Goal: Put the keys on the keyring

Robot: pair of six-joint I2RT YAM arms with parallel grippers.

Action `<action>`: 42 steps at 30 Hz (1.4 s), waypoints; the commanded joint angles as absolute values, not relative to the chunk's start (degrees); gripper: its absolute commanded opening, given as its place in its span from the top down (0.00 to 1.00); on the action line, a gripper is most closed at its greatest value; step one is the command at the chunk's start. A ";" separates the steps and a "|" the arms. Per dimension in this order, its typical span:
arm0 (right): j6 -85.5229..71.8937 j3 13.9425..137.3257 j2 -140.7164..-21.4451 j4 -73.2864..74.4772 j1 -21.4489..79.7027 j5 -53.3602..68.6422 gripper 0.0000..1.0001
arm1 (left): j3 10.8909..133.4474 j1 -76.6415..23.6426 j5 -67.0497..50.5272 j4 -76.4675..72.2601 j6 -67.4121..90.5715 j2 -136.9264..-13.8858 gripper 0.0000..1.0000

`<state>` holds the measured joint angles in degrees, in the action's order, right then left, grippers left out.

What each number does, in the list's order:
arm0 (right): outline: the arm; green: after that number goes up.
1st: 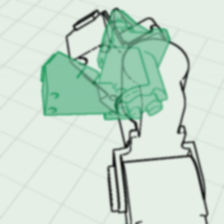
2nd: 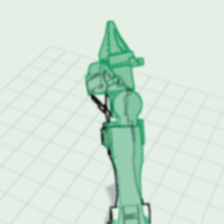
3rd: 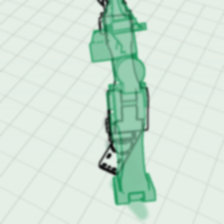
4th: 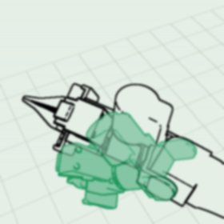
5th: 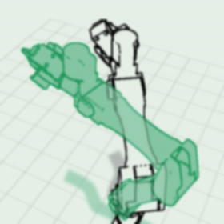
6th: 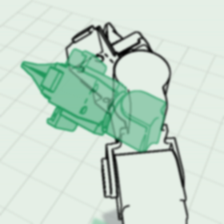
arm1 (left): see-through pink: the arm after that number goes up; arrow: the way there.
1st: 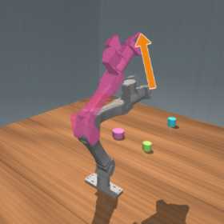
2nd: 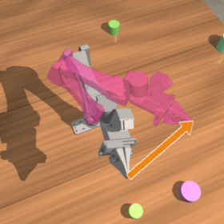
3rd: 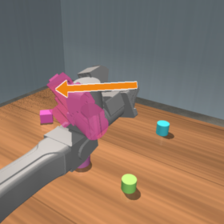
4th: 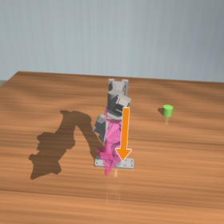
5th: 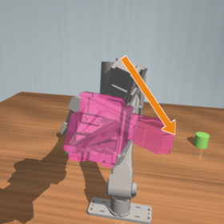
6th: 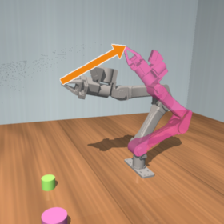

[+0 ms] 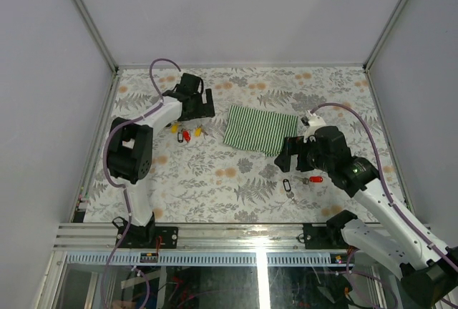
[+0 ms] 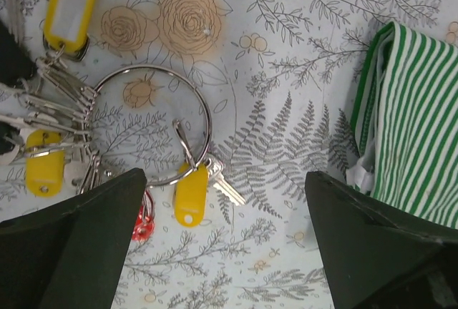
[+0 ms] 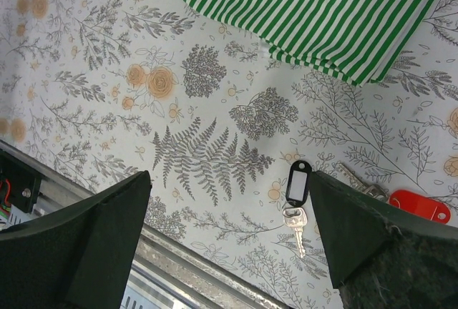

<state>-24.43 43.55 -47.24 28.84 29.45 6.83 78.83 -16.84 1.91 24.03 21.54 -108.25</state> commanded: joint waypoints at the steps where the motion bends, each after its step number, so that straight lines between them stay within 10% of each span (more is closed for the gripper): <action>1: -23.80 43.17 -45.79 28.06 29.09 9.00 0.02 | 82.83 -17.06 2.86 22.86 18.95 -112.23 0.03; 17: -23.38 43.14 -45.01 29.00 29.14 10.49 0.02 | 82.37 -17.37 1.14 23.75 19.48 -116.44 0.01; 42: -24.09 49.04 -42.69 31.40 29.17 7.82 0.02 | 48.61 -34.33 5.91 20.31 33.09 -95.27 0.00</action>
<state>-24.03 44.58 -44.75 31.33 29.45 9.85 55.16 -31.92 5.87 19.59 26.79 -97.71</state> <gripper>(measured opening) 0.982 0.994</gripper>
